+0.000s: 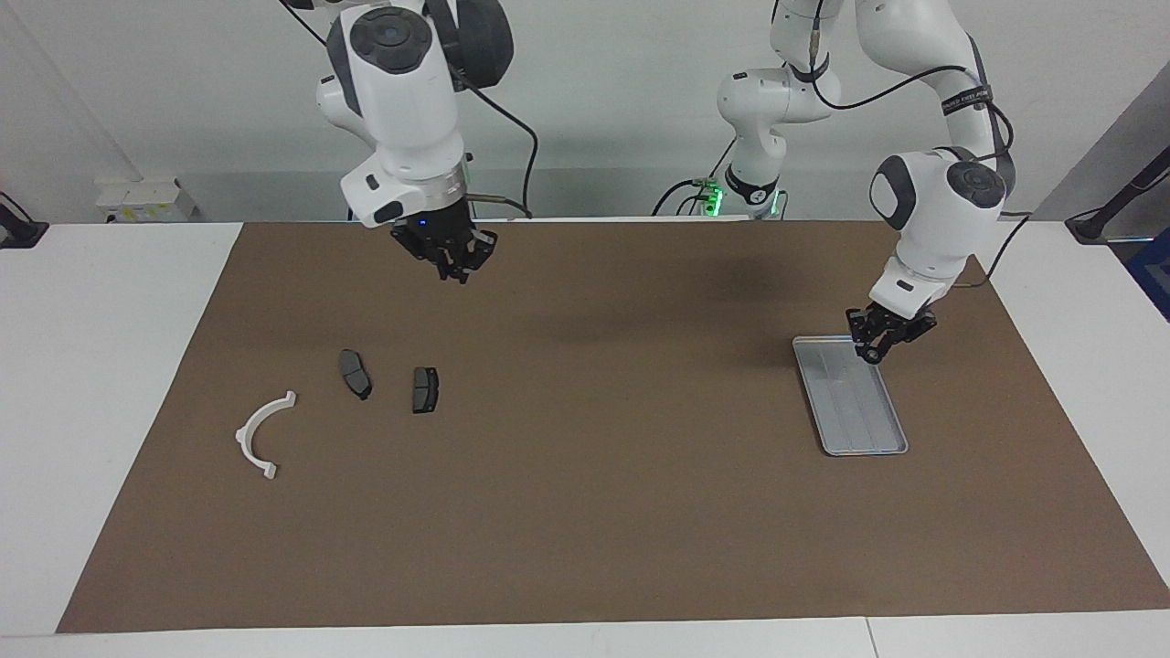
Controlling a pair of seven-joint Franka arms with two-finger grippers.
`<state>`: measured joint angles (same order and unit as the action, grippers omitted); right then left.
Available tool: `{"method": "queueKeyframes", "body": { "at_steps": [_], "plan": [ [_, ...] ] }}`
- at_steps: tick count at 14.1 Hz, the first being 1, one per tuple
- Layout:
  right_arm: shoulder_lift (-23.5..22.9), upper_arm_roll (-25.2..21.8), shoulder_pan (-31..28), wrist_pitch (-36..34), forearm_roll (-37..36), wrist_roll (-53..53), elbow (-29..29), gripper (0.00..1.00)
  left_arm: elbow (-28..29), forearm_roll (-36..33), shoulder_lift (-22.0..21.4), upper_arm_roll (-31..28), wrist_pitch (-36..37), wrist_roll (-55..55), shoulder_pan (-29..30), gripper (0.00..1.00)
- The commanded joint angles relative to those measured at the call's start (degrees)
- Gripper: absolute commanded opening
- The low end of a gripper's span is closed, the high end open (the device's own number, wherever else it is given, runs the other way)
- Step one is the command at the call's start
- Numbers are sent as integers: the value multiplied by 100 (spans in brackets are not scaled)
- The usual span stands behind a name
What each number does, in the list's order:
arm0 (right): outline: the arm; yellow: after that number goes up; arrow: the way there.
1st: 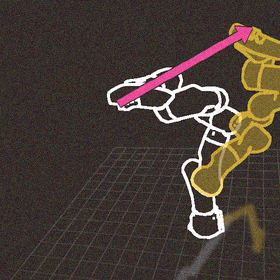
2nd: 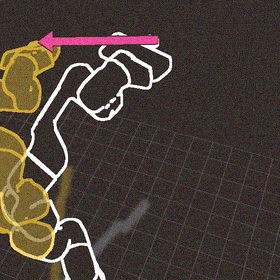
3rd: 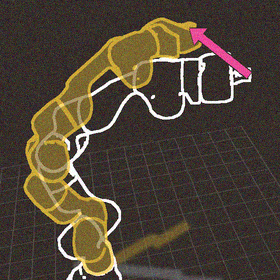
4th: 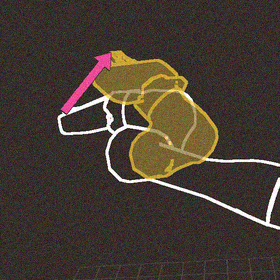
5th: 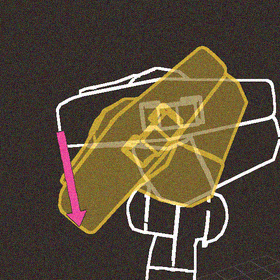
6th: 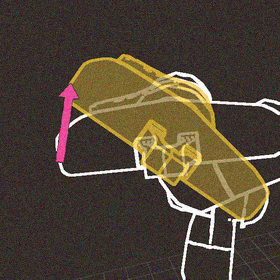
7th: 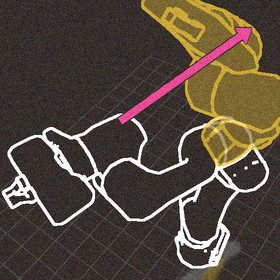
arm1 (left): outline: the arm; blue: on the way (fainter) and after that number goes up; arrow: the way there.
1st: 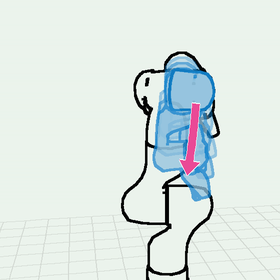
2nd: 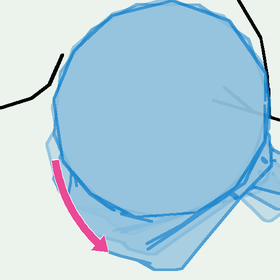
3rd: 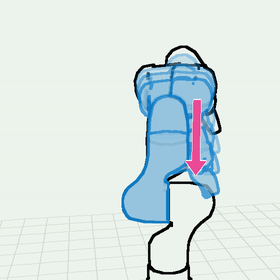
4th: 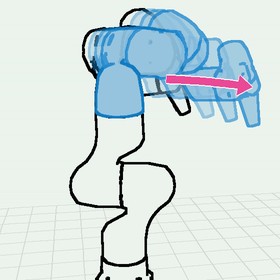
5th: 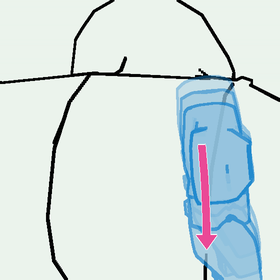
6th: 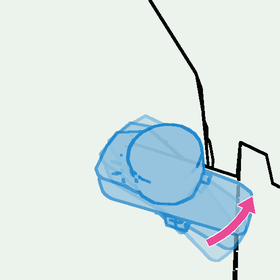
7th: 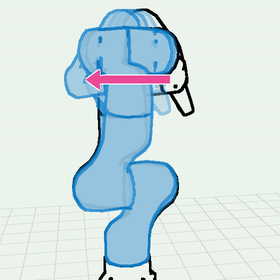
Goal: Pick bearing gear from pile to tray
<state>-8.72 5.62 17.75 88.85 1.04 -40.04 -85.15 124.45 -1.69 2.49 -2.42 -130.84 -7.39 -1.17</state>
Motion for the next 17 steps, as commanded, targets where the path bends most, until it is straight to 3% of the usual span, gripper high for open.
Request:
{"method": "queueKeyframes", "body": {
  "at_steps": [1,6,10,17],
  "plan": [
    [195,-17,359,298,238,-757,-317,0,158,115,67,-30,-248,97,-77,16],
    [283,44,1264,1281,247,-2216,-1265,0,307,309,226,-22,-450,97,-182,16],
    [178,44,1616,2459,247,-2657,-2074,0,509,309,261,-30,-574,80,-173,16],
    [-367,35,1925,3928,239,-2992,-2602,0,764,309,340,-30,-855,89,-165,16]
  ]
}}
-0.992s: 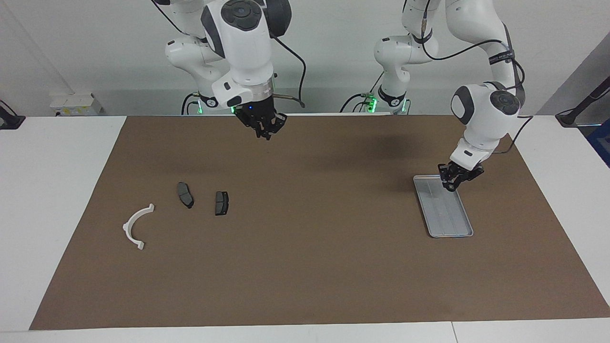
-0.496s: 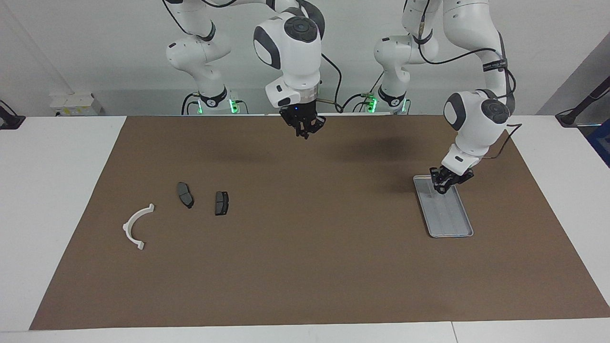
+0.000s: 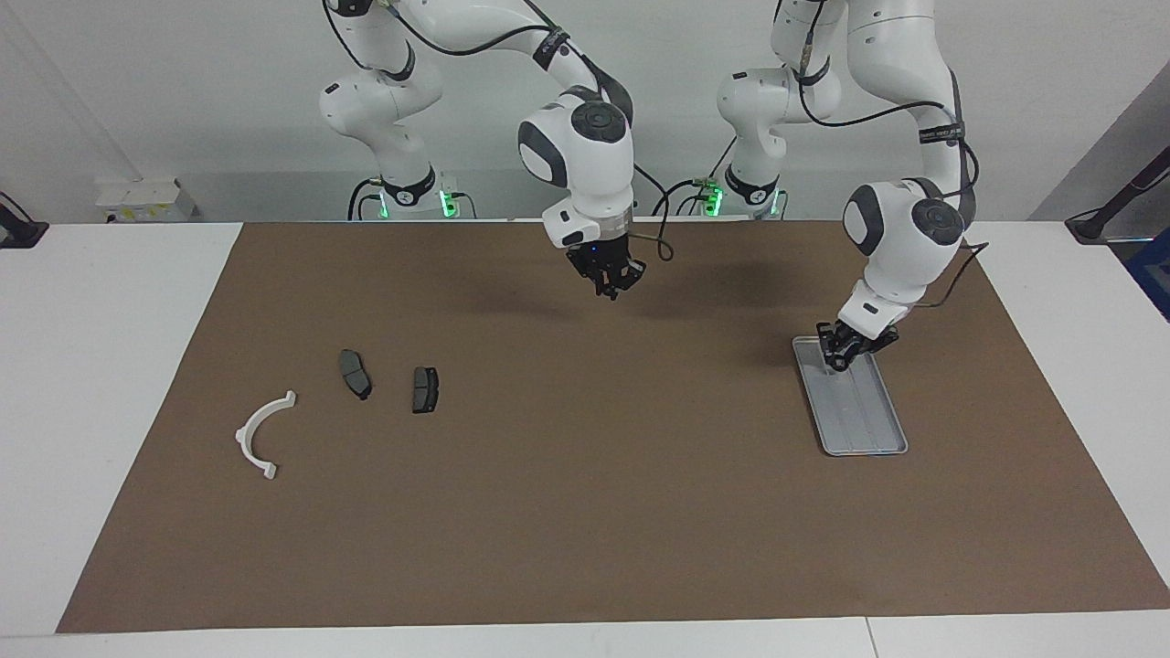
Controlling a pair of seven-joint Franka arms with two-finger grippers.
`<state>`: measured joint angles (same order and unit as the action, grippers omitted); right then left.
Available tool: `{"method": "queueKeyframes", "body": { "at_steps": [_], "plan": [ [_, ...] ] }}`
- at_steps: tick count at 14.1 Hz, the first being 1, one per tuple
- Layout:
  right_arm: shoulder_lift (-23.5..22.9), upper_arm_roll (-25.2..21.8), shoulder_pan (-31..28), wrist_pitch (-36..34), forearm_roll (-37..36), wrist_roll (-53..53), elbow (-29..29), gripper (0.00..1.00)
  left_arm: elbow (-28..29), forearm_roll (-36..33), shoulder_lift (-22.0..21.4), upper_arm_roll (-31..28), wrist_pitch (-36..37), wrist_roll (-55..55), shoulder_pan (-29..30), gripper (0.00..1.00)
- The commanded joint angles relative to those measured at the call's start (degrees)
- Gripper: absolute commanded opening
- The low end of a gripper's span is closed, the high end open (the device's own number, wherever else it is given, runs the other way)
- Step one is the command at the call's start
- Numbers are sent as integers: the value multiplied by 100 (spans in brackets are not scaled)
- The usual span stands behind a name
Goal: Pick bearing gear from pile to tray
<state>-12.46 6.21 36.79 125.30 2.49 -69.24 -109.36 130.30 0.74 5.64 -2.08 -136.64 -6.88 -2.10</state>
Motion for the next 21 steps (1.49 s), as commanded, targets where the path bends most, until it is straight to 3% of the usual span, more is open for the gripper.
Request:
{"method": "queueKeyframes", "body": {
  "at_steps": [1,7,8,9,10,12,18,19,20,21],
  "plan": [
    [-63,-23,39,337,68,-81,-217,0,224,67,33,-65,-327,37,-71,16],
    [-686,-23,180,539,-580,-562,-174,0,268,67,77,-65,-468,37,-80,16],
    [-784,-23,180,609,-739,-694,-173,0,268,67,121,-65,-468,29,-80,31],
    [-854,-23,180,680,-802,-739,-182,0,268,67,113,-65,-468,20,-80,62],
    [-881,-23,214,680,-820,-740,-182,0,268,67,113,-65,-460,11,-80,85],
    [-907,-23,259,689,-820,-740,-182,0,224,67,121,-65,-416,11,-80,94],
    [-899,-23,259,742,-829,-784,-200,0,-224,67,121,-47,-108,63,-89,97],
    [-899,-23,250,733,-820,-801,-200,16,-259,67,121,-21,-99,98,-89,97],
    [-899,-32,241,707,-820,-906,-191,66,-277,67,121,5,-117,273,-167,97],
    [-899,-41,241,672,-829,-942,-174,100,-312,76,130,-3,-117,449,-342,97]
  ]
}}
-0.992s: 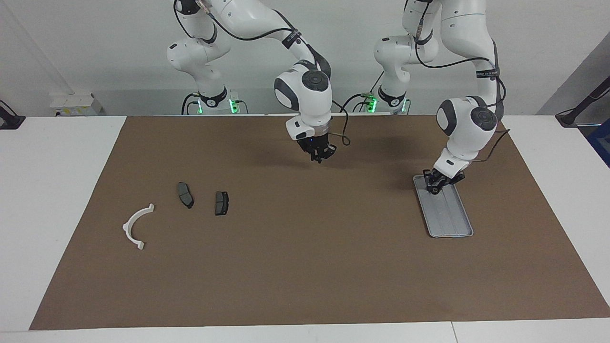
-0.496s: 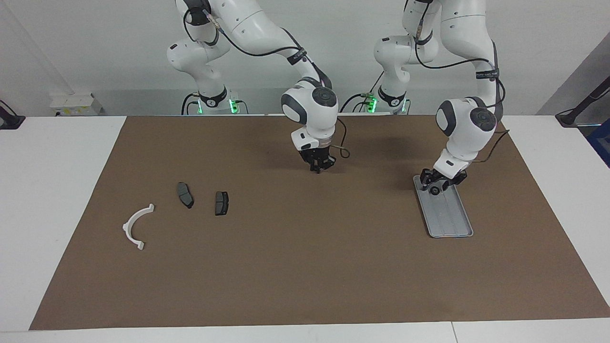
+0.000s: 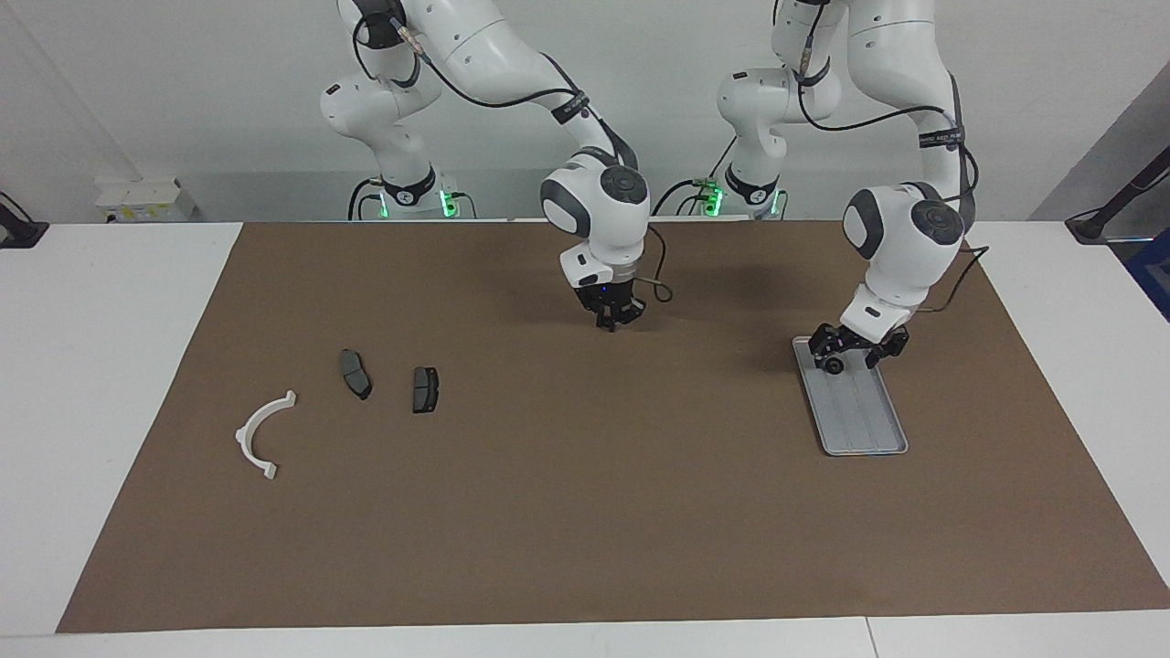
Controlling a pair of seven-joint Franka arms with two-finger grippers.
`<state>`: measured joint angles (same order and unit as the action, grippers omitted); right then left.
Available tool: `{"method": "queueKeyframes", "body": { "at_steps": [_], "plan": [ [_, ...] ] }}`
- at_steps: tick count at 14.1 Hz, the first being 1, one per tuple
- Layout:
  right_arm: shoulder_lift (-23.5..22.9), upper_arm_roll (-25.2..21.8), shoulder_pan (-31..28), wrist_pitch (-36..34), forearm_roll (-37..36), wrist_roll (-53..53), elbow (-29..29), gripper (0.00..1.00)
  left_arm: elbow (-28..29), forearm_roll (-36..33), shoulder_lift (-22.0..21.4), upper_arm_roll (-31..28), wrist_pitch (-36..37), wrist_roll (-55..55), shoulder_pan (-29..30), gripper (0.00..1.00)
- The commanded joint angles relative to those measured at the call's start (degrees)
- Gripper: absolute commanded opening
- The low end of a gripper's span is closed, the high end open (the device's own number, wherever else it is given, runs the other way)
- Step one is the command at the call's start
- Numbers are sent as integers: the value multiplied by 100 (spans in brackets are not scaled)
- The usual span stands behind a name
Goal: Pick bearing gear from pile to tray
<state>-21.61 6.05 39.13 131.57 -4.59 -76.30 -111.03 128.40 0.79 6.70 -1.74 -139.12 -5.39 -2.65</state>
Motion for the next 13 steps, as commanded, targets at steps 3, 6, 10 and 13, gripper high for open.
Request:
{"method": "queueKeyframes", "body": {
  "at_steps": [3,6,10,13],
  "plan": [
    [87,-16,-142,-79,-113,-227,108,100,-122,61,25,-45,87,556,-455,97],
    [314,-7,-397,-456,-78,-166,371,100,-87,61,25,-63,87,1029,-815,97],
    [754,-7,-801,-896,-7,465,530,100,-78,53,7,-63,148,1802,-1359,97],
    [1044,-7,-1170,-1150,-7,1439,582,100,-78,18,-2,-72,236,2698,-2018,97]
  ]
}}
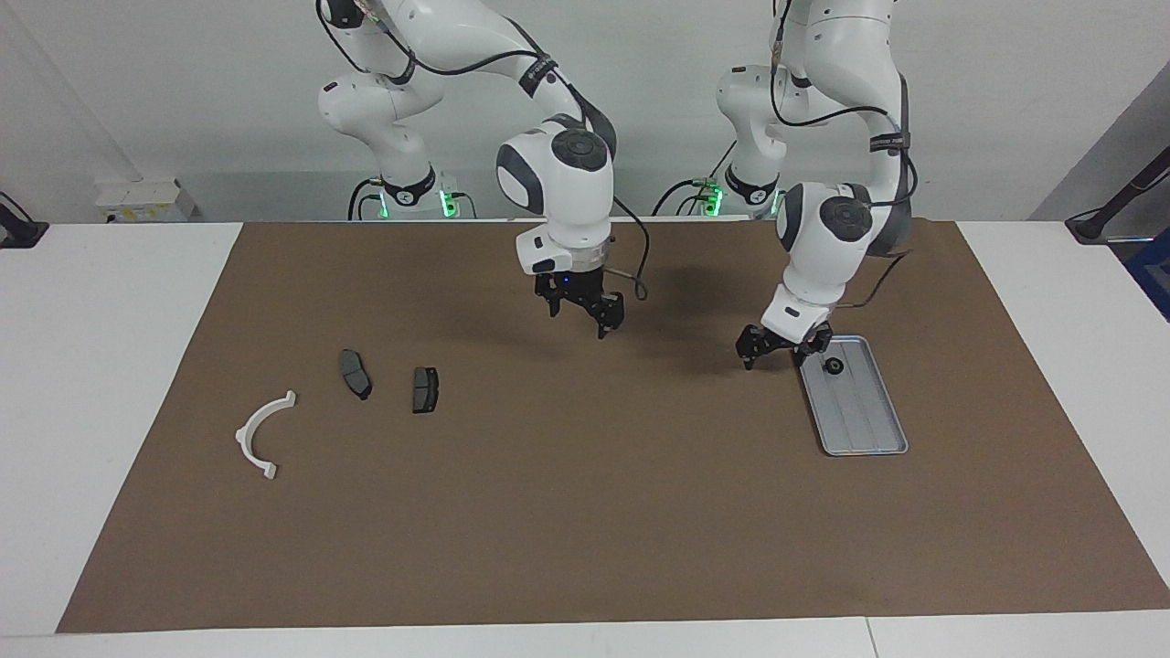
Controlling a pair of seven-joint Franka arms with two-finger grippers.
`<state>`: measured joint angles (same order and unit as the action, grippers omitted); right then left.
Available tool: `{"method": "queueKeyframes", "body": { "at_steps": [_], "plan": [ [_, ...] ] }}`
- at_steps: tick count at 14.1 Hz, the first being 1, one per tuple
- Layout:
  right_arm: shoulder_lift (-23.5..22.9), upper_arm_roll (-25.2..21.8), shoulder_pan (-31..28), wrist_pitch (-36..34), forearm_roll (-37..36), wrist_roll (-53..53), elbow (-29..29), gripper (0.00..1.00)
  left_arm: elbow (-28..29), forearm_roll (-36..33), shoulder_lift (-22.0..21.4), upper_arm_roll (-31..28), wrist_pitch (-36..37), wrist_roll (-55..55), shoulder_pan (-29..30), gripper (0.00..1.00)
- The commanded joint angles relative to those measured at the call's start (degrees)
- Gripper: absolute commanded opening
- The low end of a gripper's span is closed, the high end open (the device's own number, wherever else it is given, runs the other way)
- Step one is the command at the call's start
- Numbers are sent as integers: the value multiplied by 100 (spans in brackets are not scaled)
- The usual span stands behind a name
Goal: Pick bearing gear from pile to tray
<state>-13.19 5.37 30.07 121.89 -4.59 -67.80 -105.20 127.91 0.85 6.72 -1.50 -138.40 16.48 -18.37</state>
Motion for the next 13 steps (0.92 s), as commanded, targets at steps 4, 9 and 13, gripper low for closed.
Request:
{"method": "queueKeyframes", "body": {
  "at_steps": [4,9,13],
  "plan": [
    [571,52,-1062,-964,1,2986,306,100,-20,-23,-56,-105,392,1636,-1386,97],
    [976,43,-1985,-1510,2,5221,368,100,-55,-23,-13,-96,322,2876,-2502,96],
    [1099,34,-2452,-1712,10,5883,447,100,-82,-23,179,-87,121,3299,-2943,96]
  ]
}}
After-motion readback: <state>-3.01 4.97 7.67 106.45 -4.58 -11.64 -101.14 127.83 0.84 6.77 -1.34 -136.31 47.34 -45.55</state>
